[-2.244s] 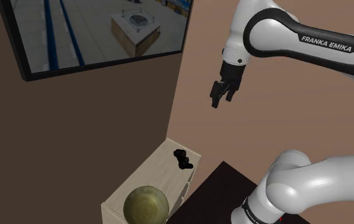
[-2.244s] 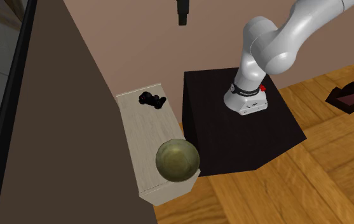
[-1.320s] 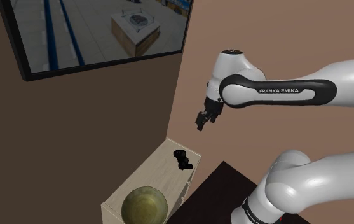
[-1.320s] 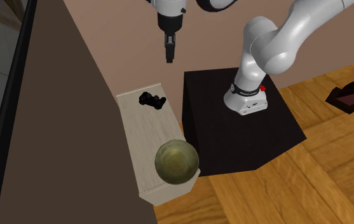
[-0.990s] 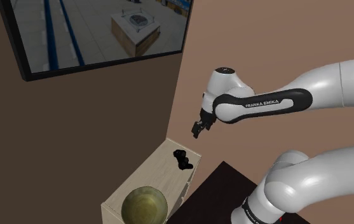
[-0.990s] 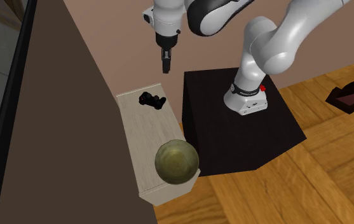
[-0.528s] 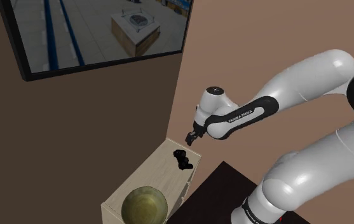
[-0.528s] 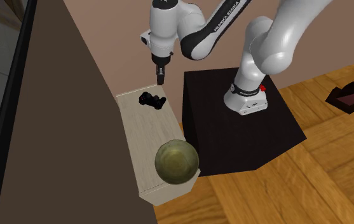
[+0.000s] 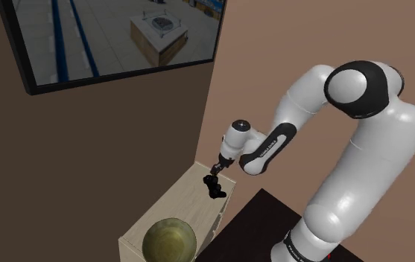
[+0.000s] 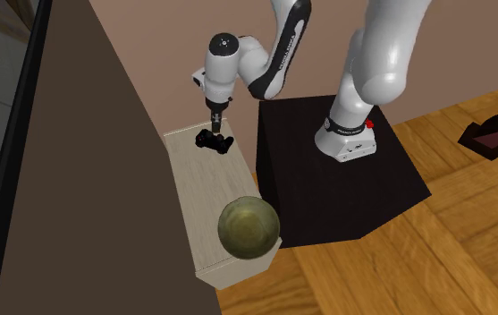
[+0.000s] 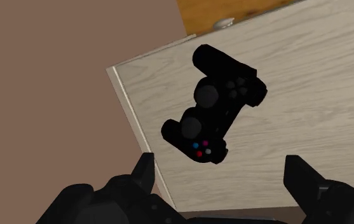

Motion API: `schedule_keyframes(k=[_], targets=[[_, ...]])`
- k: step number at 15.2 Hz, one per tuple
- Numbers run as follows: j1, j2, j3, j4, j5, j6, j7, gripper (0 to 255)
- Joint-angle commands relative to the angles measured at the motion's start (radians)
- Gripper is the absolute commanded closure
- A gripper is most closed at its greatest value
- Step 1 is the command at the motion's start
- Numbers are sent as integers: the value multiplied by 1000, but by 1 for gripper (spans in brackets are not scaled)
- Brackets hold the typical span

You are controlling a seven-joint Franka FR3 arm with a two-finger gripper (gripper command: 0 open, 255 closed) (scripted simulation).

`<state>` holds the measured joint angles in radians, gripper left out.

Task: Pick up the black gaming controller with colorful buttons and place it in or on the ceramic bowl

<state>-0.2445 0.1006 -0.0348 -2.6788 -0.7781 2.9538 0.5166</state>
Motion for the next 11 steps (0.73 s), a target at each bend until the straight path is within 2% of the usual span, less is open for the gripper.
schedule_keyframes(k=[1,6,11], targets=[[27,106,-57,64,-190,56,158,0],[208,371,-285,268,-549,201,527,0],[279,476,-367,349,-657,265,670,0]])
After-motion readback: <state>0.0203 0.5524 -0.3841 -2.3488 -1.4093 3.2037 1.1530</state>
